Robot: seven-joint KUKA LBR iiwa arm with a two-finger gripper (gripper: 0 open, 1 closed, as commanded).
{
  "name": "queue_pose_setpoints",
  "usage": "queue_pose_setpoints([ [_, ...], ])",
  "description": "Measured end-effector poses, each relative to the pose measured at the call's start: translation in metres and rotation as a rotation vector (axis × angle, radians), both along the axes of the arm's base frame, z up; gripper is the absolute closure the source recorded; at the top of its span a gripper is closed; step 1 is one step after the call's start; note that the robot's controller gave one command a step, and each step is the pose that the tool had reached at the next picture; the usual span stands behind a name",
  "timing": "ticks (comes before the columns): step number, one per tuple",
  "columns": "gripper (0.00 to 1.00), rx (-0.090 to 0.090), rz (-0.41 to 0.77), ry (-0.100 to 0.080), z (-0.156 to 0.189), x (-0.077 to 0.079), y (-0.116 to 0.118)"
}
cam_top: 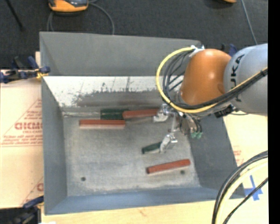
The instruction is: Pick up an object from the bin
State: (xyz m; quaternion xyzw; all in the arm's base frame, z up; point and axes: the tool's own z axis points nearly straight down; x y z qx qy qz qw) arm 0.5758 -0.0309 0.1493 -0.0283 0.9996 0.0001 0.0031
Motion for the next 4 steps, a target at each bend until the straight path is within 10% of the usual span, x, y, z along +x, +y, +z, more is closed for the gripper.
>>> queue_pose_setpoints([
  [1, 0.0, -0.002, 0.088, 0.0, -0.0655, -0.0045, -0.0064],
  [2, 1.0, -0.001, 0.097, -0.006, -0.0631, -0.0021, -0.0067],
  [4, 1.0, -0.001, 0.097, 0.0, -0.0599, -0.0038, -0.0066],
])
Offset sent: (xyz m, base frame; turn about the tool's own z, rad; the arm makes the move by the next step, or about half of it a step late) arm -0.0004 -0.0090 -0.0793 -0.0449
